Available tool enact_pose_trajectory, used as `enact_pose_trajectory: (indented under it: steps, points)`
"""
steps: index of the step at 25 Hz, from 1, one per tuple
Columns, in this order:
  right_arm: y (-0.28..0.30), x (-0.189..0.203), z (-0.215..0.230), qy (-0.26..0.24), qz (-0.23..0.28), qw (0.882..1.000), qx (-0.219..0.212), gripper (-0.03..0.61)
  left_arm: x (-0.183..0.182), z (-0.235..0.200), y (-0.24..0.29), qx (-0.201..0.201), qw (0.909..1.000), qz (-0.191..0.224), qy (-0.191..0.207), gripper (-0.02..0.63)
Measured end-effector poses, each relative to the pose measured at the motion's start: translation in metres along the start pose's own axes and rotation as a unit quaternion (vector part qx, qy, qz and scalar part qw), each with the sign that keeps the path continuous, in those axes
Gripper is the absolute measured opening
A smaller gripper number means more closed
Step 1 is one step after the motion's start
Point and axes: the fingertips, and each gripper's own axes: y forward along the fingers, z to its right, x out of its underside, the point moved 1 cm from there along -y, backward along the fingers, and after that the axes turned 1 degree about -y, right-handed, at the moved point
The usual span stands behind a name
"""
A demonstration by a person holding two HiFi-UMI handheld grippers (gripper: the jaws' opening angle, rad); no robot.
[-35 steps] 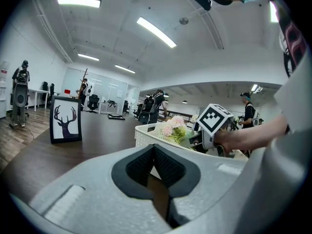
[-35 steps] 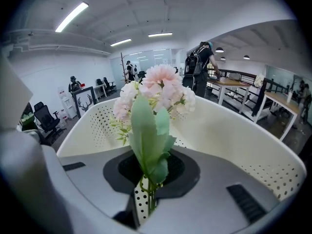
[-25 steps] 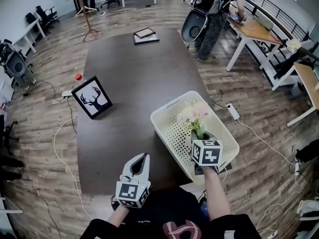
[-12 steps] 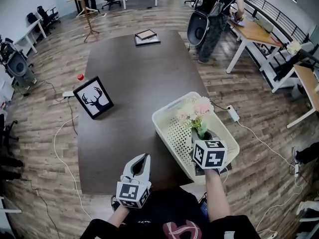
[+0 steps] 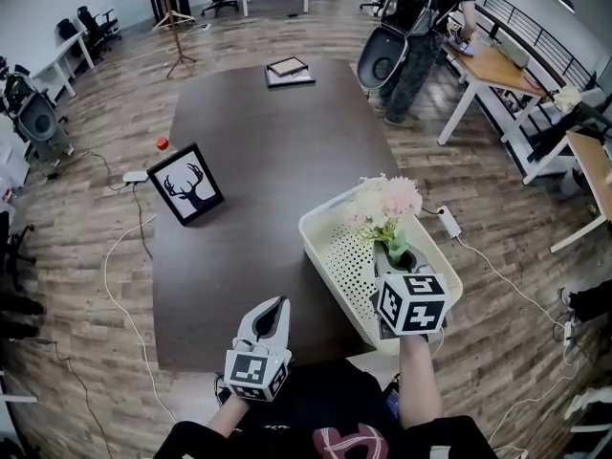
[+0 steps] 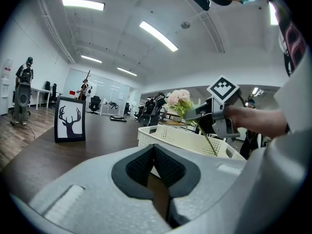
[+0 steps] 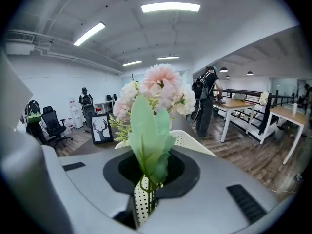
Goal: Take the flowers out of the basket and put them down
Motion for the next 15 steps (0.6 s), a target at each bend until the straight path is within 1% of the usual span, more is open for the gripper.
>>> enact_pose_trajectory:
  steps: [5,9,15]
  points:
    - [-0.008,-0.020,-0.007,0.000,0.023,1.000,-0.005,0.057,0.000,-0.002,0.000,0.002,1.0000,-0.001,-0.001,0.009]
    - [-0.011,-0.024,-0.012,0.007,0.025,1.000,-0.010,0.057,-0.001,-0.002,0.000,0.008,1.0000,-0.002,0.000,0.009]
    - [-0.014,-0.029,-0.023,0.013,0.027,0.999,-0.018,0.057,0.000,-0.008,-0.003,0.006,0.9999,-0.007,-0.004,0.009]
